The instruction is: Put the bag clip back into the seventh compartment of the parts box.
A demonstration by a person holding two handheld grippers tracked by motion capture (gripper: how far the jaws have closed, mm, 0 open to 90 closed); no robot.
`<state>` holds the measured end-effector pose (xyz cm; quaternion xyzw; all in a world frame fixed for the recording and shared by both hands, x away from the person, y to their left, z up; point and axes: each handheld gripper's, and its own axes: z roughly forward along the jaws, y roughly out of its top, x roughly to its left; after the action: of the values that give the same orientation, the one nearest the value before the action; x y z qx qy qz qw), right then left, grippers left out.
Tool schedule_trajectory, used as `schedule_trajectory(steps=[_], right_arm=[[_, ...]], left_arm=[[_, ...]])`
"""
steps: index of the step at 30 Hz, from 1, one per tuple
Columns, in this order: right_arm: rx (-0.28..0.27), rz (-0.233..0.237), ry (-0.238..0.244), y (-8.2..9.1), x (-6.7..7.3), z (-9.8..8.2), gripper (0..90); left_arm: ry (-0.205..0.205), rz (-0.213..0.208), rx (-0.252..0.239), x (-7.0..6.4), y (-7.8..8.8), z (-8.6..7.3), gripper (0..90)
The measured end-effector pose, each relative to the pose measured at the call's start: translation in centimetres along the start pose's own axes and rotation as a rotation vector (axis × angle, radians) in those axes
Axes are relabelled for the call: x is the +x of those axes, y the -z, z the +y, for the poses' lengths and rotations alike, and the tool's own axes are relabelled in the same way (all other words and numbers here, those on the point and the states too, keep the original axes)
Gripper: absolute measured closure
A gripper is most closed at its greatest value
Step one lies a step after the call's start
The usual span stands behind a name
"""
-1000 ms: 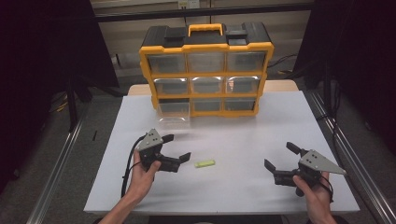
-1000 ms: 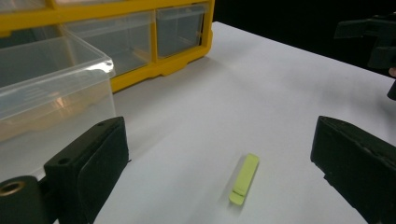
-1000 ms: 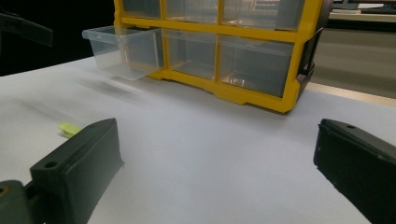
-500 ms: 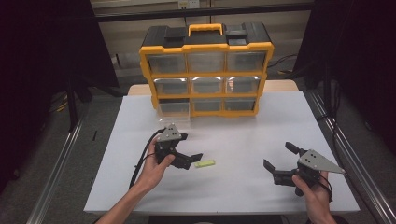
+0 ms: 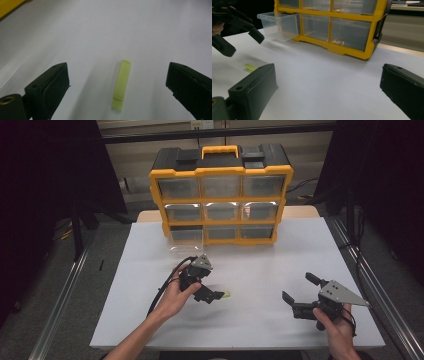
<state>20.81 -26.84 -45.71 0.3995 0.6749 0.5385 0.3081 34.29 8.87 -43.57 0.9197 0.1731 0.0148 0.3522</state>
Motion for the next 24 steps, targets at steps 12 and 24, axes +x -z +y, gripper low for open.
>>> schedule_trajectory(steps=[12, 24], right_arm=[[0.006, -0.001, 0.002, 0.0, 0.0, 0.0, 0.4], [0.009, 0.014, 0.006, -0.1, 0.1, -0.1, 0.4]], left_arm=[[-0.044, -0.065, 0.176, -0.1, -2.7, 1.0, 6.2], [-0.095, -0.062, 0.198, 0.1, -2.9, 0.9, 35.3]])
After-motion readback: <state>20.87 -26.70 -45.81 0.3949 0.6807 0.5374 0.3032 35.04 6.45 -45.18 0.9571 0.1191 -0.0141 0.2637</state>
